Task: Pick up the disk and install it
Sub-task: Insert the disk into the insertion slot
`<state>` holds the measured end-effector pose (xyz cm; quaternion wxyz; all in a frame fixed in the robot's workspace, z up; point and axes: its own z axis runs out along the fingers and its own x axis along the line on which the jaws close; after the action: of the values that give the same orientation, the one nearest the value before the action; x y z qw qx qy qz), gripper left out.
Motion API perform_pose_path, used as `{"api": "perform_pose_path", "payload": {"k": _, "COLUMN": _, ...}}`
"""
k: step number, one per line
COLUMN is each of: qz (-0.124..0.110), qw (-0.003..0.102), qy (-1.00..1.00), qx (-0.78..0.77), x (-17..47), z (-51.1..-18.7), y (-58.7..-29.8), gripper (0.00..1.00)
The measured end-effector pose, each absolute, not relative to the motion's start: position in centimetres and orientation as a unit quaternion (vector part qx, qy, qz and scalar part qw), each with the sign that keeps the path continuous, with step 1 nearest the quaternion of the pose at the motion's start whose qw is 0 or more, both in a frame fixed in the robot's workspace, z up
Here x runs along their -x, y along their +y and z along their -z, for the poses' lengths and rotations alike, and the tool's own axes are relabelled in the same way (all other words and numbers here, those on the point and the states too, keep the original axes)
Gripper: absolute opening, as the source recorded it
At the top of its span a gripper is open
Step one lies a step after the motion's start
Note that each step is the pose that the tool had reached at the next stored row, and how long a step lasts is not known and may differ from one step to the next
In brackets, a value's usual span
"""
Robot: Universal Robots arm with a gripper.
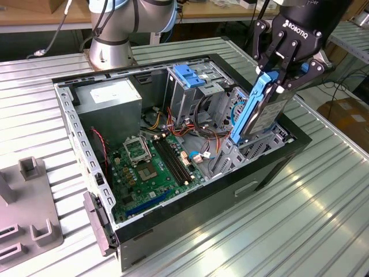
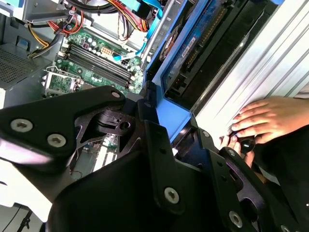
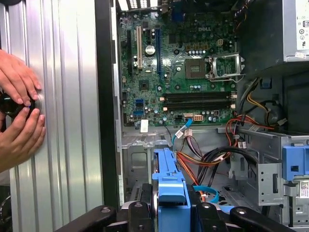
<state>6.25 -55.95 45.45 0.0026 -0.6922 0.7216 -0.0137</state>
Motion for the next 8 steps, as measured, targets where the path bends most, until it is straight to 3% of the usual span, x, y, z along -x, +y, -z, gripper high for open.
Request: {"api": "perform_pose_path", "payload": {"k": 8, "qz": 0.014, "qw": 0.003, "qy": 0.722, "qx": 0.692, "x": -6.24, "z": -45.02, "y": -55.95, "gripper": 0.37}}
